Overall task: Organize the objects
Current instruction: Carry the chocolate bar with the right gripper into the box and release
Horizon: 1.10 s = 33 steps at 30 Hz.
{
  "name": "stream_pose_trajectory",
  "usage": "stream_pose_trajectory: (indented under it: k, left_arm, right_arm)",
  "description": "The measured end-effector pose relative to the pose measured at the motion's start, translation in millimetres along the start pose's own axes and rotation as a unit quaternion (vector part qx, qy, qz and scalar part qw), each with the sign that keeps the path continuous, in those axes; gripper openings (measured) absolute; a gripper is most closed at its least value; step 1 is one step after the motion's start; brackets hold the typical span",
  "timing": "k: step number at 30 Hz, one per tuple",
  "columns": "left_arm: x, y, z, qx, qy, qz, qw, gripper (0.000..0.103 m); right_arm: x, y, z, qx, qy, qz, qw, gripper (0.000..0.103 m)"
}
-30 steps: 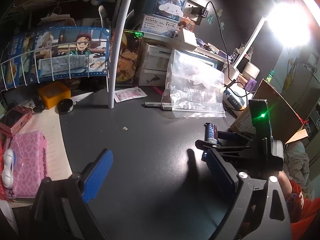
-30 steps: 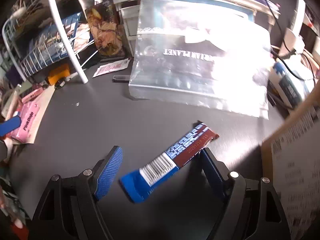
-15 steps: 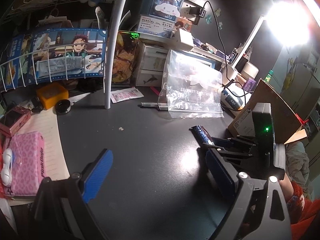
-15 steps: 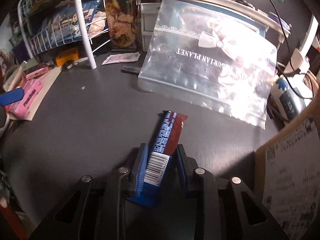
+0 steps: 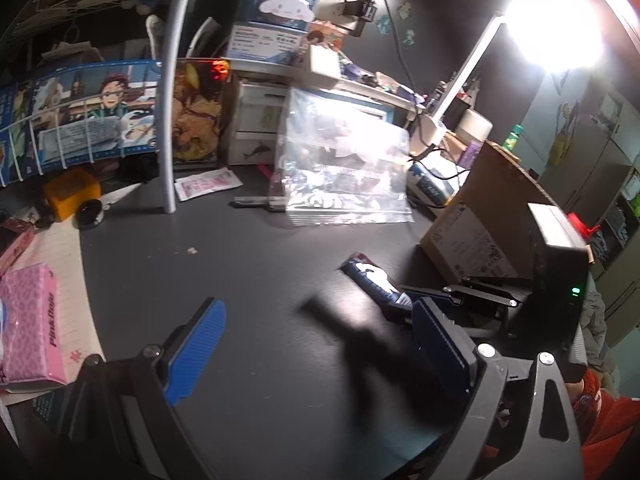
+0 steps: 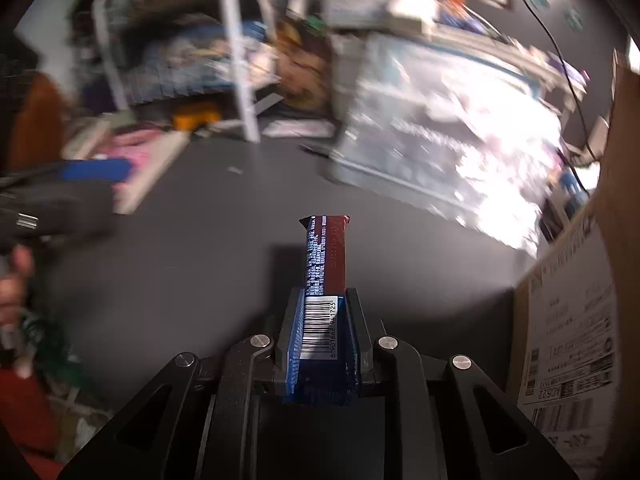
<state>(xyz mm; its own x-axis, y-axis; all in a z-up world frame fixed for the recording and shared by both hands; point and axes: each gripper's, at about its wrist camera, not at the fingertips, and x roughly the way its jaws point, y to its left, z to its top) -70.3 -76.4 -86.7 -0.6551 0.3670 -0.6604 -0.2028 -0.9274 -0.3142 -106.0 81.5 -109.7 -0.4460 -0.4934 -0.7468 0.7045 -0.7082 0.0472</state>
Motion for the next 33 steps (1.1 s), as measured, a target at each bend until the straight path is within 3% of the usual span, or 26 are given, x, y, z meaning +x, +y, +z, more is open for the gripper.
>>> stream_pose_trajectory:
  k: [6,11,17,21,27,33]
  left_arm:
    - [-19,-33,18,0.021,-0.028,-0.043,0.9985,0.089]
    - [-32,-66,38,0.044,-0.050,-0.083,0.9943,0.062]
    - [-20,-116,66,0.077,-0.052,-0.110,0.9897,0.047]
    - [-2,-151,89,0.098,-0.040,-0.136,0.9850,0.039]
    - [34,-200,117,0.131,-0.010,-0.162,0.9780,0.037]
    - [73,-229,131,0.146,0.047,-0.154,0.9760,0.037]
  right_arm:
    - [-64,19,16,-0.059,-0.056,0.066,0.995,0.014]
    - [-105,8,23,-0.073,-0.093,0.074,0.990,0.014]
    - [-148,-31,21,-0.056,-0.128,0.060,0.988,0.014]
    - [-169,-65,17,-0.033,-0.140,0.038,0.989,0.014]
    - [-190,-122,10,0.020,-0.140,0.021,0.990,0.014]
    - [-182,-163,2,0.061,-0.103,0.031,0.992,0.014]
